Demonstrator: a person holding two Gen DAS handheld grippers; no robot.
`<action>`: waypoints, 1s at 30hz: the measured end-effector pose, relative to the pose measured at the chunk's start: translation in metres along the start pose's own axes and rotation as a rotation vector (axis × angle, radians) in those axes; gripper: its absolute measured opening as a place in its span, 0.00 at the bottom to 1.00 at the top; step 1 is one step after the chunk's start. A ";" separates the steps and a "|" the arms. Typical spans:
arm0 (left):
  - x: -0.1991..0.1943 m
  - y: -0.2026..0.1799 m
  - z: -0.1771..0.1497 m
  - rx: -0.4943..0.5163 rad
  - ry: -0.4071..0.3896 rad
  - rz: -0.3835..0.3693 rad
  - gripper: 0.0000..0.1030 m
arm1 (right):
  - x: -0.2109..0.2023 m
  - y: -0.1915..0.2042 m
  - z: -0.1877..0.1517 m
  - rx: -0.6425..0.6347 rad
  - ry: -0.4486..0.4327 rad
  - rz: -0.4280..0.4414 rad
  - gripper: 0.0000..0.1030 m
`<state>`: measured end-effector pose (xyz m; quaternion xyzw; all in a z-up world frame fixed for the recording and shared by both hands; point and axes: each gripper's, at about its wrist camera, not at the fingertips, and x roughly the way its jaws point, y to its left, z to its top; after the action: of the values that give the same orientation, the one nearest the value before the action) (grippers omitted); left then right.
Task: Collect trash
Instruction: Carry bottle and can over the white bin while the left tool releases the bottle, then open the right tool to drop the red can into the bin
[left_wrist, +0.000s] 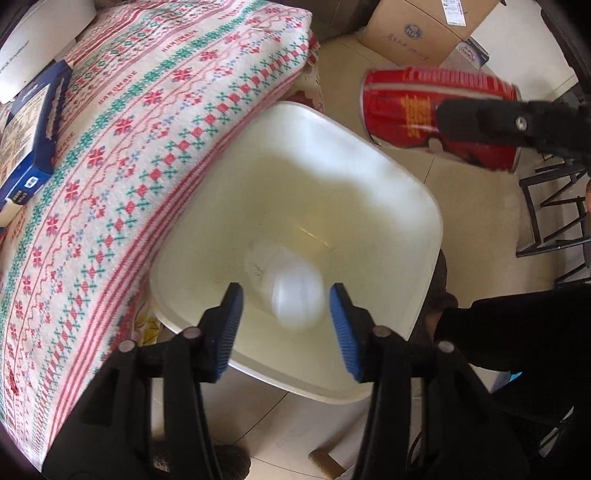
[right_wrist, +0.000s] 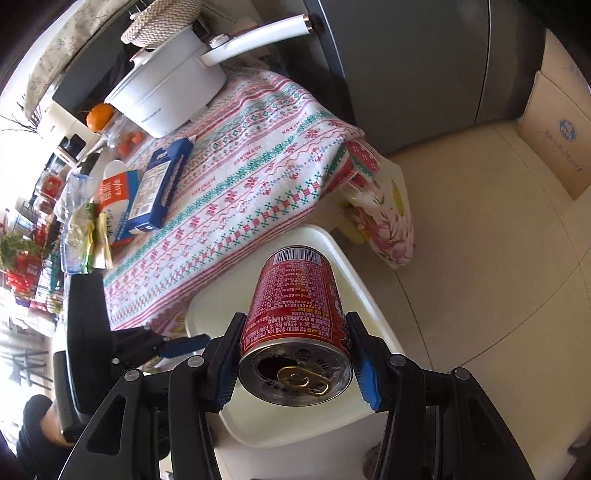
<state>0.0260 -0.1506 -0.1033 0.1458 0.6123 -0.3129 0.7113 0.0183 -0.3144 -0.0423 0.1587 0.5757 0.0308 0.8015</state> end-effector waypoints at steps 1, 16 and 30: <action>-0.005 0.003 0.000 -0.009 -0.007 0.004 0.55 | 0.001 0.000 0.000 -0.002 0.002 -0.005 0.52; -0.083 0.067 -0.040 -0.127 -0.174 0.148 0.78 | 0.052 0.026 -0.011 -0.120 0.135 -0.100 0.52; -0.109 0.116 -0.079 -0.252 -0.214 0.186 0.79 | 0.105 0.029 -0.020 -0.136 0.277 -0.185 0.56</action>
<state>0.0315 0.0136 -0.0351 0.0775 0.5515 -0.1804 0.8108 0.0384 -0.2582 -0.1353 0.0445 0.6893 0.0172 0.7229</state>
